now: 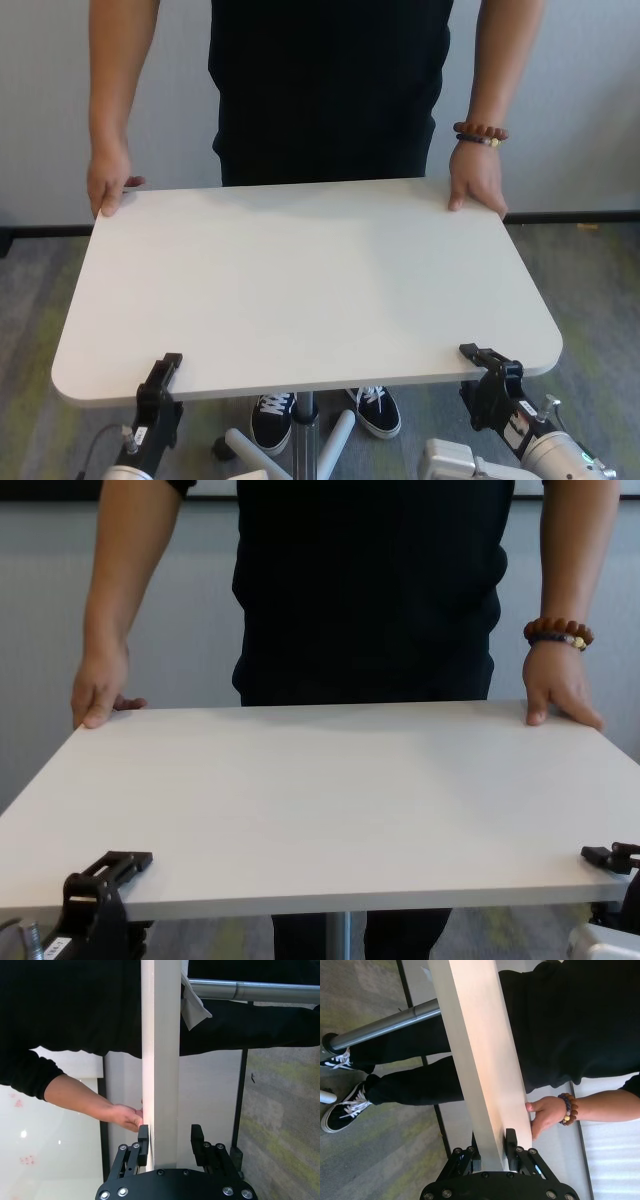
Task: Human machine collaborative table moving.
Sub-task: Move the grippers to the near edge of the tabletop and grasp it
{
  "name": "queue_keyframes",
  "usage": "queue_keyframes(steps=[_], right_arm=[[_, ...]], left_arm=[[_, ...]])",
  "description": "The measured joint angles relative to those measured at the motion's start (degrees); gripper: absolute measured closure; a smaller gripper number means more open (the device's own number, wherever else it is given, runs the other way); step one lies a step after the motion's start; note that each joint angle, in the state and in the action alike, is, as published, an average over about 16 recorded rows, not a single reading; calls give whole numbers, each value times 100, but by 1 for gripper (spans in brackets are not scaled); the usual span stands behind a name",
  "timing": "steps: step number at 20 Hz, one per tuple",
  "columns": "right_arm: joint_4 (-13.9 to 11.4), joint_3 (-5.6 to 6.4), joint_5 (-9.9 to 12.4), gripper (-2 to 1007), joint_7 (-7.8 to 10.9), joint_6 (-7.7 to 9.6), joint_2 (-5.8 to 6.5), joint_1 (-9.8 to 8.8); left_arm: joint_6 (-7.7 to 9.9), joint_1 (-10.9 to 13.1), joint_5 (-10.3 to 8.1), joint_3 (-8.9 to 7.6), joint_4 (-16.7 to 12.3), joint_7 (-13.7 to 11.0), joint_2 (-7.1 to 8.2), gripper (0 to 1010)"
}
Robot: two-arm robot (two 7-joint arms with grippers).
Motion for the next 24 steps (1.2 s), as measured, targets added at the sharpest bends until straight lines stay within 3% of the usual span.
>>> queue_keyframes(steps=[24], right_arm=[[1,0,0,738,0,1,0,0]], left_arm=[[0,-1,1,0,0,6,0,629]])
